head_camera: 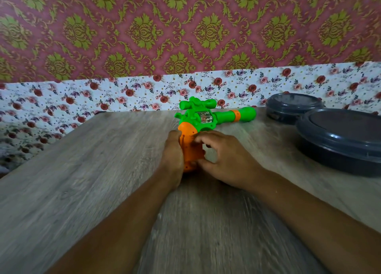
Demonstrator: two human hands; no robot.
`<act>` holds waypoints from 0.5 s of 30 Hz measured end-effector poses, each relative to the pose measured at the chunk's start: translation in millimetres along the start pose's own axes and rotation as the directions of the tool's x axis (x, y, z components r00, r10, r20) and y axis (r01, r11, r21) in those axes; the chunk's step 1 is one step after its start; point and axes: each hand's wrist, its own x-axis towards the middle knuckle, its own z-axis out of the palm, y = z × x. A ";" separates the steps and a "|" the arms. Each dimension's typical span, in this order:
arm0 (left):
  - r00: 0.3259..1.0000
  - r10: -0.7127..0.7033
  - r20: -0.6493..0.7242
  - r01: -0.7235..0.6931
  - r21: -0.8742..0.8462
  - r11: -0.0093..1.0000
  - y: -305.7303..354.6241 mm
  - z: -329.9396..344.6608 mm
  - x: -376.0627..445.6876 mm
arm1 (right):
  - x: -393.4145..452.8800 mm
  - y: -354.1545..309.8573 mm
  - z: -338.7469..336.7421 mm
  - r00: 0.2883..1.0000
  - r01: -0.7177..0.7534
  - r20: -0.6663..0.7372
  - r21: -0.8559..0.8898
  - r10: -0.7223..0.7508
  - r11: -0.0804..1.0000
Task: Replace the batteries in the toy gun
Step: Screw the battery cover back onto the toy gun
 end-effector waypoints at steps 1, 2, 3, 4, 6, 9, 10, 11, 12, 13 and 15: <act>1.000 0.005 0.013 -0.005 -0.008 1.000 0.4 0.3 -1.1 | 0.6 -0.2 2.0 1.000 0.003 -0.008 0.004 -0.003 1.000; 0.999 0.013 0.031 -0.012 -0.019 1.000 0.5 0.9 -1.3 | 0.8 0.1 3.4 1.000 0.011 -0.016 0.007 -0.011 1.000; 0.999 0.021 0.045 -0.019 -0.028 0.999 0.8 0.9 -1.8 | 1.0 0.0 4.9 1.000 0.023 -0.018 0.002 -0.023 1.000; 0.998 0.030 0.055 -0.029 -0.029 0.999 0.4 0.6 -1.0 | 1.3 0.3 6.4 0.999 0.035 -0.018 -0.009 -0.035 0.999; 0.997 0.048 0.067 -0.047 -0.021 0.999 0.0 -0.4 -0.6 | 1.7 0.9 8.3 0.998 0.056 -0.017 -0.023 -0.057 0.998; 0.995 0.061 0.078 -0.060 -0.010 0.998 -0.5 -0.5 -0.4 | 2.7 2.5 8.7 0.999 0.023 -0.033 0.003 -0.023 1.000; 0.995 0.061 0.077 -0.061 -0.003 0.998 -0.6 -0.8 0.0 | 3.0 2.9 8.7 0.999 0.008 -0.041 0.017 -0.007 1.000; 0.995 0.059 0.078 -0.060 0.006 0.998 -0.4 -0.8 -0.4 | 3.0 3.5 8.7 0.999 -0.003 -0.050 0.028 0.004 1.000; 0.995 0.059 0.079 -0.060 0.016 0.998 -0.7 -2.0 0.4 | 3.1 3.4 9.0 0.998 -0.013 -0.057 0.036 0.015 0.999; 0.995 0.061 0.080 -0.063 0.022 0.998 -0.6 -2.7 0.7 | 3.1 3.1 9.0 0.998 -0.025 -0.060 0.042 0.027 0.999; 0.994 0.064 0.086 -0.065 0.012 0.998 -0.5 -5.4 2.2 | 3.8 2.2 8.2 0.997 -0.047 -0.056 0.071 0.051 0.996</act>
